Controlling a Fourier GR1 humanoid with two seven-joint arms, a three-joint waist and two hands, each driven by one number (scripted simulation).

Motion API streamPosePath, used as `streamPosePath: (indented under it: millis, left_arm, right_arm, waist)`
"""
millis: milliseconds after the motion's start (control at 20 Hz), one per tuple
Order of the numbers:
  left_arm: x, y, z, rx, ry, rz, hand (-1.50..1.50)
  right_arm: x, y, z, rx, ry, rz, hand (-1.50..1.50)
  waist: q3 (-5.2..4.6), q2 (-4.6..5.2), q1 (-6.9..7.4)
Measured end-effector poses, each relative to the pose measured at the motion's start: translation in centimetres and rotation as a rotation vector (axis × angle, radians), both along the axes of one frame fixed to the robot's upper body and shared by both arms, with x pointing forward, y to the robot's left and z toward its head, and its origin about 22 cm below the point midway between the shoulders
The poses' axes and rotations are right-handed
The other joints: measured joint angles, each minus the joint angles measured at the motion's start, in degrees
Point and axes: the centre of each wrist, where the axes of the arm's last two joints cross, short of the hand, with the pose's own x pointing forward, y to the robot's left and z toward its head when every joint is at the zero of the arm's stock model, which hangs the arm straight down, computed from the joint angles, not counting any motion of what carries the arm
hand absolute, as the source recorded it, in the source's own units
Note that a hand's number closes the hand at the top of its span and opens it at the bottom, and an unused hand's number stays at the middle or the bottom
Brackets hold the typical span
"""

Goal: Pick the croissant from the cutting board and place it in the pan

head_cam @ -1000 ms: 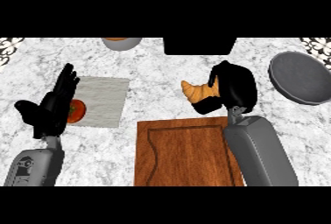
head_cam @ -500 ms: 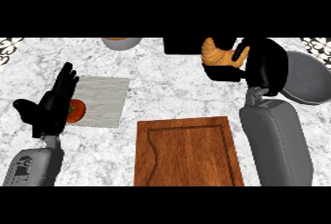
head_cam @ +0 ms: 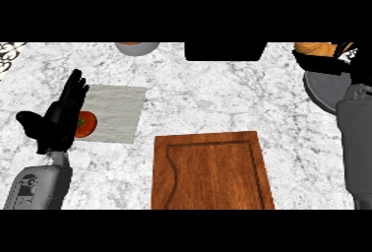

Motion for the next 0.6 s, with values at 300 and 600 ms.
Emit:
streamPosePath:
  millis: [300, 600]
  left_arm:
    - [0.1, 0.1, 0.1, -0.002, -0.006, -0.025, 0.00]
    - [0.1, -0.5, 0.2, -0.005, -0.013, -0.037, 0.00]
  right_arm:
    - [0.6, -7.4, -2.7, -0.111, 0.021, -0.098, 1.50]
    - [-0.2, -13.5, -5.0, -0.154, 0.043, -0.168, 1.50]
  waist:
    - [0.04, 0.39, 0.92]
    - [0.14, 0.82, 1.90]
